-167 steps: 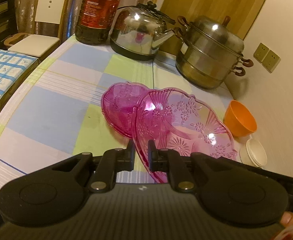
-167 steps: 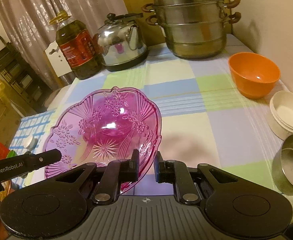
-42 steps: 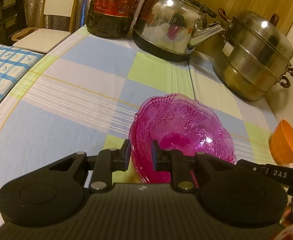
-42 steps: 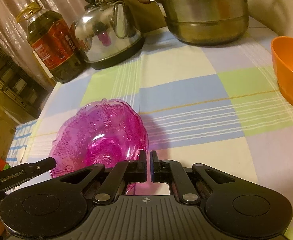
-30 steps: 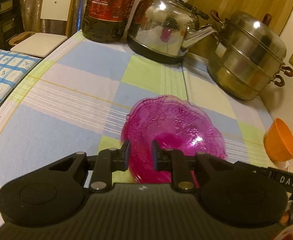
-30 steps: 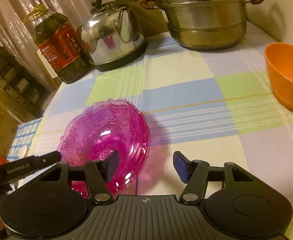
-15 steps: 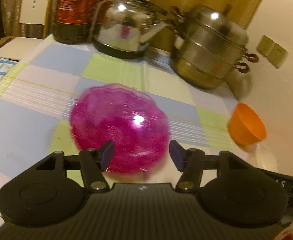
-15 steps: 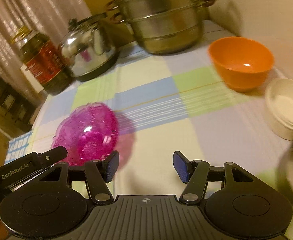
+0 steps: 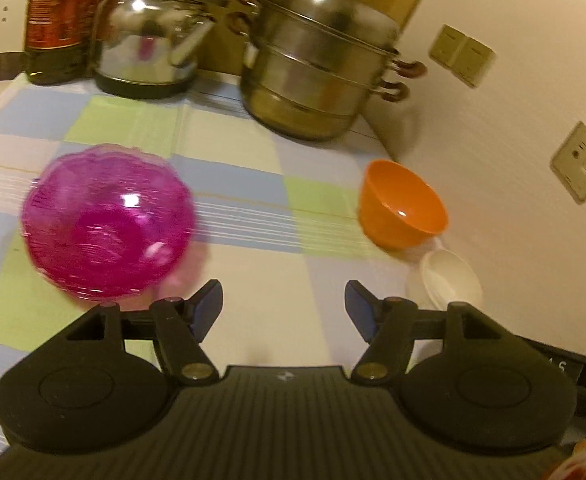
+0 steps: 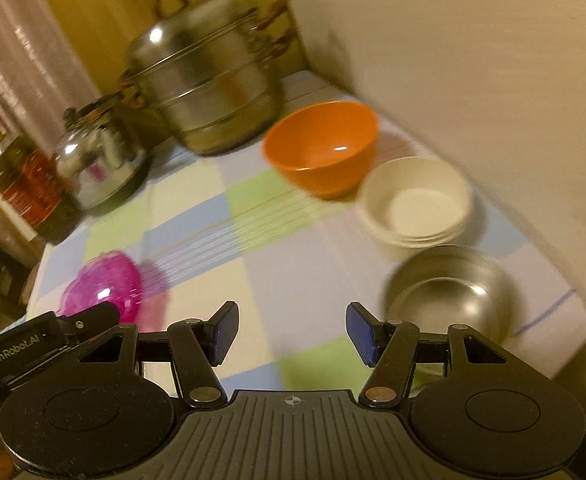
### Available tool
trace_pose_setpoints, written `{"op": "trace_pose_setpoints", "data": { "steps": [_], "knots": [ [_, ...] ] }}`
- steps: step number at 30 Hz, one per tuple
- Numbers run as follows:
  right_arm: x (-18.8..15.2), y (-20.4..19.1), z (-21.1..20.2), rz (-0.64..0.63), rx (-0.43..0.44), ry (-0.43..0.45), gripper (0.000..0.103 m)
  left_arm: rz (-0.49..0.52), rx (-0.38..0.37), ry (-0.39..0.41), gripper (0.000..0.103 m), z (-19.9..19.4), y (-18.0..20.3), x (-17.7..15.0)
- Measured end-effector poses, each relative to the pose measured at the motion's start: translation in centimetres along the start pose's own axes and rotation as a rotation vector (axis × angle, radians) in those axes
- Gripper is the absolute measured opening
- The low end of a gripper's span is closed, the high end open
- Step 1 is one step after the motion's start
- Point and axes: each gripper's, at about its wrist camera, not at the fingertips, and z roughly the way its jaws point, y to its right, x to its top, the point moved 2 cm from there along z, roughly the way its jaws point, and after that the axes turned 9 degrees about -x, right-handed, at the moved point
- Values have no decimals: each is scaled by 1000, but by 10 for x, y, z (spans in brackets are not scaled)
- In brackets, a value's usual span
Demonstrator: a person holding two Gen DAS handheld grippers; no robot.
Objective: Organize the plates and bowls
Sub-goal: 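Move both tools to the cream-white bowl stack beside the orange bowl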
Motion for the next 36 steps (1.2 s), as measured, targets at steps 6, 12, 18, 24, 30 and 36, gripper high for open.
{"op": "trace_pose_setpoints", "data": {
  "steps": [6,12,18,24,30,36],
  "knots": [
    [11,42,-11,52,-46,20,60,31,-34,-18,64,16,37,-1],
    [23,71,-15,93,-86,34,60,64,-62,-47,64,36,67,-1],
    [32,89,-9,124,-102,39,60,89,-81,-66,64,53,87,1],
    [40,102,0,142,-115,35,60,106,-86,-87,64,72,96,3],
    [45,111,13,157,-133,24,60,112,-88,-112,64,92,99,6],
    [50,117,29,178,-134,21,60,127,-88,-142,64,116,103,7]
  ]
}}
